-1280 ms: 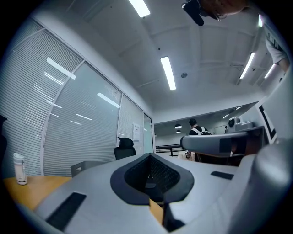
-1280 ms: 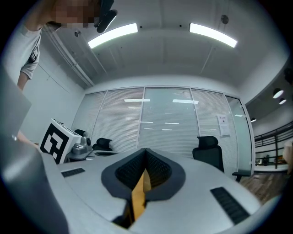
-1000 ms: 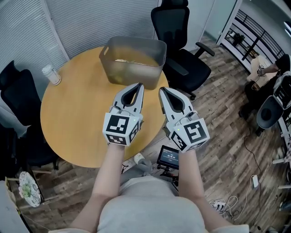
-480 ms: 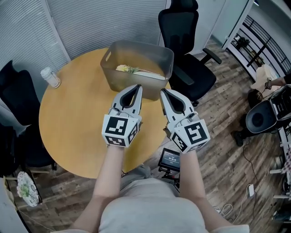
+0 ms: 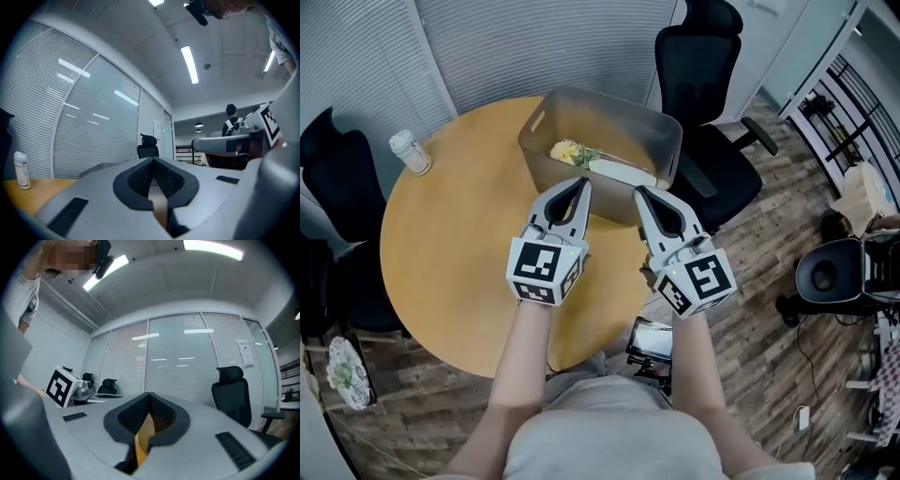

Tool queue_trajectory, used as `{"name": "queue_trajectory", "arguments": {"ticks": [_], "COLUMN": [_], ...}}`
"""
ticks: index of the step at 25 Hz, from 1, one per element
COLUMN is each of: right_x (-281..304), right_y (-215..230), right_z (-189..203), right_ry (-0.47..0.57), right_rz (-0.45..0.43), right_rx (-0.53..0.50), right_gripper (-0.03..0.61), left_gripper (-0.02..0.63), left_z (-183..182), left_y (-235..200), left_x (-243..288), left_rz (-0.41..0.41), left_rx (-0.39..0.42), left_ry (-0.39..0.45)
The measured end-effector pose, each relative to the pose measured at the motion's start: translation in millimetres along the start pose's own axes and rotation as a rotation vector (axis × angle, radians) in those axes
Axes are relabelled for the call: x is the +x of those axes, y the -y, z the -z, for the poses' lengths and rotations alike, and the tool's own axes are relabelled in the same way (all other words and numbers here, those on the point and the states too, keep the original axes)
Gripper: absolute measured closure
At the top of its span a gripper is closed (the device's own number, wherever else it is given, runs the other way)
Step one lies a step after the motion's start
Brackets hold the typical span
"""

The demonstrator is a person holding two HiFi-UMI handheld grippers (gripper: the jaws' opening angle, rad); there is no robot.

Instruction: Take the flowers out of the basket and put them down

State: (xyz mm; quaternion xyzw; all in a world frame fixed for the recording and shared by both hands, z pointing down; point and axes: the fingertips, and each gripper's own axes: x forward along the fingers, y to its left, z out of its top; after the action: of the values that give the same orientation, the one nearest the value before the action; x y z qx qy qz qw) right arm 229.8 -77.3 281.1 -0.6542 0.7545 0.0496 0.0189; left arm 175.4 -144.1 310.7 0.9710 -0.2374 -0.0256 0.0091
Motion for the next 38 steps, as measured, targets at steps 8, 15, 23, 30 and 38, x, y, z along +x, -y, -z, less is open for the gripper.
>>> {"name": "queue_trajectory", "arguments": {"ticks": [8, 15, 23, 30, 38], "right_x": [15, 35, 63, 86, 126], "right_y": [9, 20, 54, 88, 115], "right_z": [2, -3, -1, 12, 24], "right_ry": [-0.025, -0.036, -0.044, -0.066, -0.098], "right_rz": [-0.035, -0.083, -0.162, -0.229, -0.316], "right_rx": [-0.033, -0.041, -0.056, -0.08, -0.149], "right_gripper": [0.554, 0.554, 0.554, 0.552, 0.552], "left_gripper": [0.609, 0.609, 0.609, 0.609, 0.609], "left_z": [-3, -13, -23, -21, -13], "left_y": [-10, -29, -45, -61, -86], "left_x": [15, 39, 73, 100, 122], "left_rz": [-0.006, -0.038, -0.084, -0.136, -0.193], "left_rx": [0.042, 0.054, 0.09, 0.097, 0.1], "left_ry": [-0.025, -0.037, -0.048, -0.064, -0.082]}}
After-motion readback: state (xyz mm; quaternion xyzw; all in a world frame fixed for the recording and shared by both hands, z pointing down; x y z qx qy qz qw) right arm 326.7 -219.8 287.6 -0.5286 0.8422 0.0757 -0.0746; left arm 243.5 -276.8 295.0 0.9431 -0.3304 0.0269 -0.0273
